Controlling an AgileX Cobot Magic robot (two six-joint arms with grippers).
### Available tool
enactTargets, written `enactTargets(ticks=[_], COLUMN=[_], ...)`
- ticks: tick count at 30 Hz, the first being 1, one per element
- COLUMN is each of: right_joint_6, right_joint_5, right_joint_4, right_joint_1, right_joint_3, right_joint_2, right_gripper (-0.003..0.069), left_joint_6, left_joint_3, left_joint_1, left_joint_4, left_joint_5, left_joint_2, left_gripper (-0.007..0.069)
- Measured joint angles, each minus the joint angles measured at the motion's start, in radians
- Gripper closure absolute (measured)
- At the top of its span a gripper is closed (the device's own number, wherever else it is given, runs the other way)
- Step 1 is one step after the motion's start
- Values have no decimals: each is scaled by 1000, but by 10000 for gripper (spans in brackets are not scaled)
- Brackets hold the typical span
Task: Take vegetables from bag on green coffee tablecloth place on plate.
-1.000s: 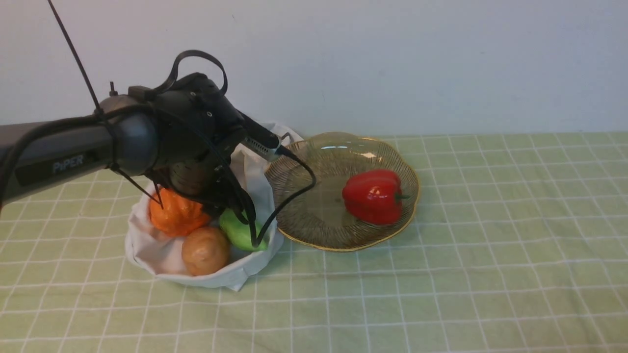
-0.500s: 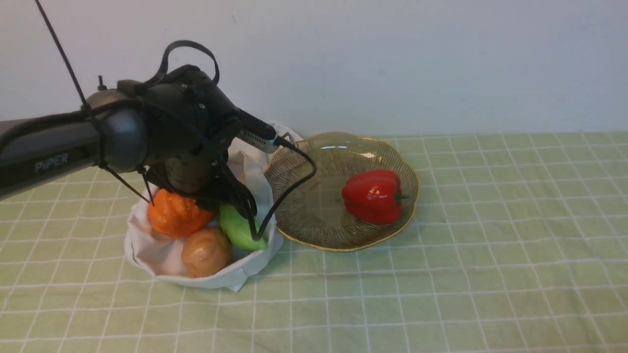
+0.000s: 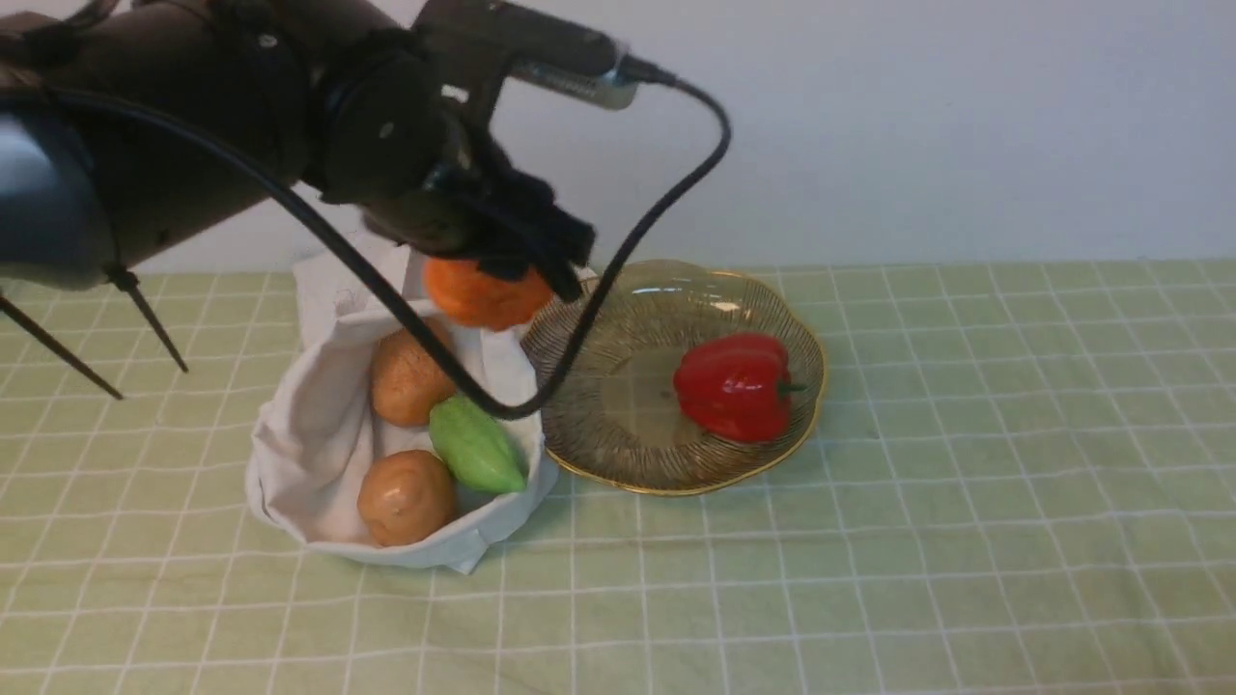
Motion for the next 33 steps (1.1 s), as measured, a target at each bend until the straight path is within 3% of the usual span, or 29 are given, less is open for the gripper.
enactTargets(ticks=[6, 13, 16, 20, 25, 28, 33], right_joint_6=[0, 0, 0, 0, 0, 0, 0], right_joint_5=[0, 0, 0, 0, 0, 0, 0], right_joint_4=[0, 0, 0, 0, 0, 0, 0], right_joint_1=[0, 0, 0, 0, 0, 0, 0], right_joint_3=[0, 0, 0, 0, 0, 0, 0], right_joint_2=[0, 0, 0, 0, 0, 0, 0], right_gripper=[673, 673, 673, 673, 673, 673, 673], left_joint_6=[1, -4, -5, -20, -53, -53, -15], left_joint_3=[-3, -3, -3, -3, -1, -9, -14], left_joint_1=[-55, -60, -60, -60, -62, -78, -109], left_joint_4=[-5, -4, -5, -7, -9, -10, -15], left_joint_5=[-297, -326, -328, -322, -240, -112, 134], left_joint_2=[144, 277, 298, 292, 201, 92, -124], left_gripper=[275, 268, 197, 15, -56, -13, 218])
